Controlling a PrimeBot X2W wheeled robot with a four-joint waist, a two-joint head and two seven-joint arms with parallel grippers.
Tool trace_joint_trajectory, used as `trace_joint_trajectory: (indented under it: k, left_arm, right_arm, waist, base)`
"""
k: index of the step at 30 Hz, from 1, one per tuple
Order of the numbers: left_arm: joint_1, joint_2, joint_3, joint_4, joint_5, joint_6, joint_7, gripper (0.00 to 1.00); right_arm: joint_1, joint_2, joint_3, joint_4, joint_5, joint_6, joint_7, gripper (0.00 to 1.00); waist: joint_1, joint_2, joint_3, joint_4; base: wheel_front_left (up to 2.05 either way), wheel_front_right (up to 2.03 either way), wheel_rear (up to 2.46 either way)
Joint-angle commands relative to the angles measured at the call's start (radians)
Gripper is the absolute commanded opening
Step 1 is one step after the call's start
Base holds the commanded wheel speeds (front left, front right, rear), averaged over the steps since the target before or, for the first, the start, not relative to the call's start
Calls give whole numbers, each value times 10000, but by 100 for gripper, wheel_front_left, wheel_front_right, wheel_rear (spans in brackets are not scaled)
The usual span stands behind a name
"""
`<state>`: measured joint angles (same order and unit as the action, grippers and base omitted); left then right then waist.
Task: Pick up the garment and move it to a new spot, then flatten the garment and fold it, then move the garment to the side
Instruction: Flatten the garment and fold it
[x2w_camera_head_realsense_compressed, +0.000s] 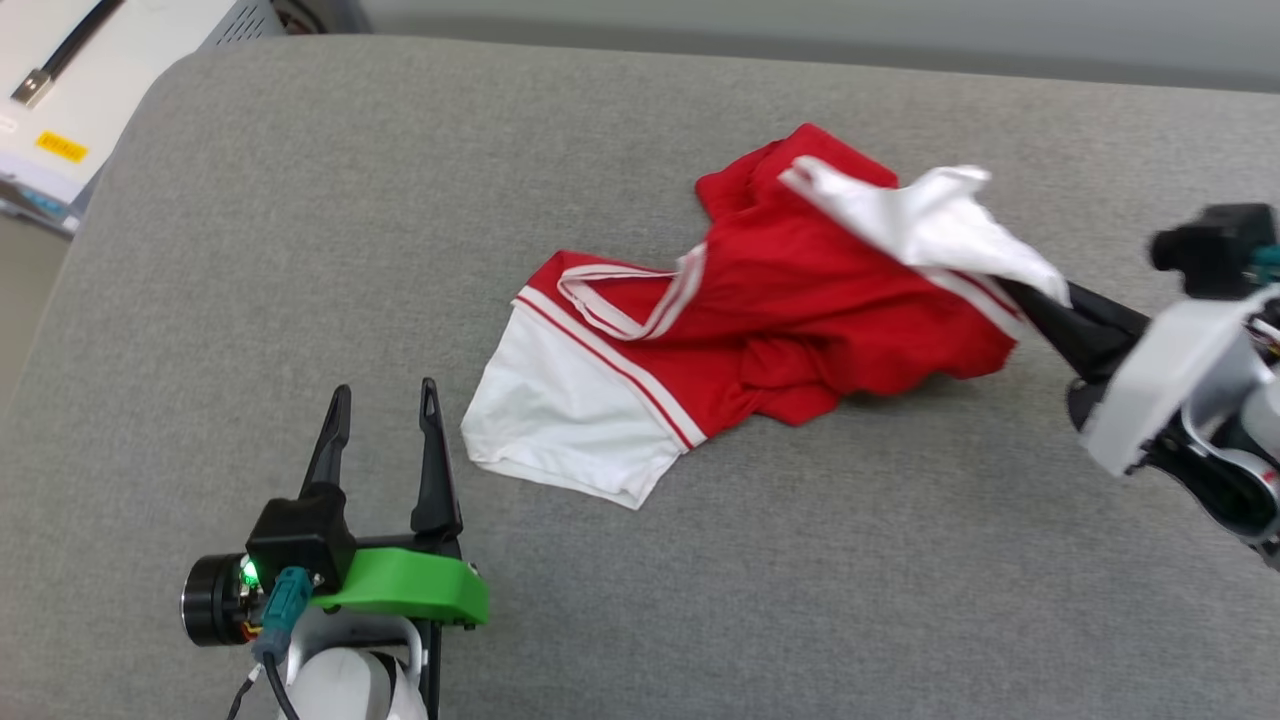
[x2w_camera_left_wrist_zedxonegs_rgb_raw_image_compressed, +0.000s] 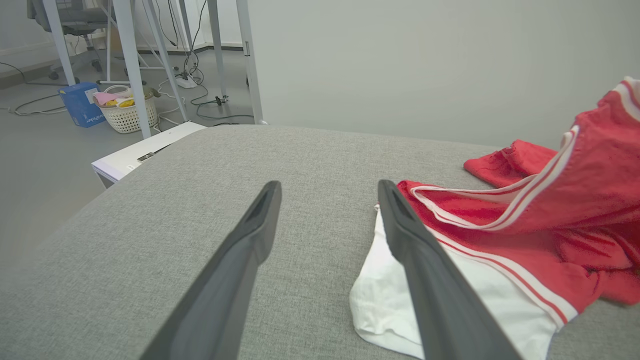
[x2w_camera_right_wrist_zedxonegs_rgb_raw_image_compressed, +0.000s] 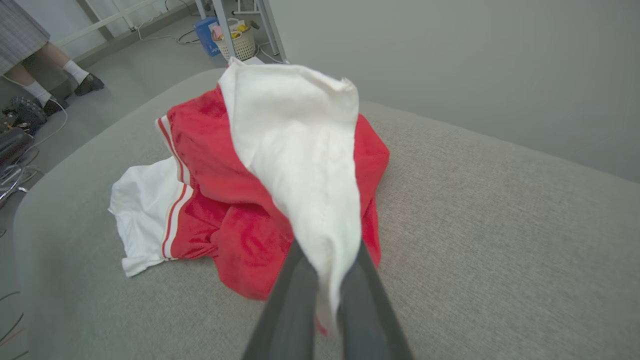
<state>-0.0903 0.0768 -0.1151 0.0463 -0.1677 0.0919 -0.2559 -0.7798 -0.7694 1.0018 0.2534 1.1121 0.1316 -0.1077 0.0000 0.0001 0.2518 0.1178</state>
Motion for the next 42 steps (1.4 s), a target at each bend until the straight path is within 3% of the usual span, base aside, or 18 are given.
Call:
trace_joint_trajectory:
  k: [1,7,15,21,26,27,28,32,34,40,42]
  left_arm:
    - [217,-75,85,30,68,-89,-59,100]
    - [425,-140,300,147,197,-297,-59,100]
    - [389,-198,469,294,334,-520,-59,100]
    - [306,-228,494,407,415,-628,-59,100]
    - [330,-241,563,529,470,-657,-59,100]
    - [358,-243,590,562,486,-666,-59,100]
    - [367,-243,602,589,508,-684,-59,100]
    - [351,-212,697,651,626,-796,-59,100]
    - [277,-115,779,628,686,-877,-59,100]
    - [-252,352,929,547,818,-1246,-59,100]
    - [-570,540,905,604,825,-1429,-59,100]
  right_arm:
    - [480,-125,-330,164,422,-9,-287,0]
    - [2067,-335,-1855,1311,1841,-9,-1141,0]
    - [3250,-157,-3480,4036,3071,-9,-1412,0]
    - [3415,343,-3577,6279,3310,-9,-793,0]
    - [3273,897,-3400,6989,3098,-9,-703,0]
    - [3238,977,-3409,7014,3054,-9,-811,29]
    - [3200,990,-3412,7038,2946,-9,-975,100]
    - [2979,923,-3664,7384,2166,-9,-1495,100]
    - [2675,827,-4414,7586,1674,-9,-1530,100]
    - [2728,799,-7681,6739,-1609,-9,-1538,100]
    - [3076,1187,-9031,6026,-3033,-9,-1538,100]
  waist:
    - [0,-1,-350,-364]
    - [0,-1,-509,-667]
    - [0,-1,-430,-819]
    - [0,-1,-352,-776]
    - [0,-1,-478,-798]
    - [0,-1,-538,-825]
    - [0,-1,-592,-835]
    - [0,-1,-835,-910]
    - [0,-1,-945,-985]
    - [0,-1,-1178,-1263]
    - [0,-1,-1209,-1353]
  base:
    - [0,0,0]
    - [0,0,0]
    - [0,0,0]
    - [0,0,0]
    - [0,0,0]
    - [0,0,0]
    - [0,0,0]
    - [0,0,0]
    - [0,0,0]
    - [0,0,0]
    - [0,0,0]
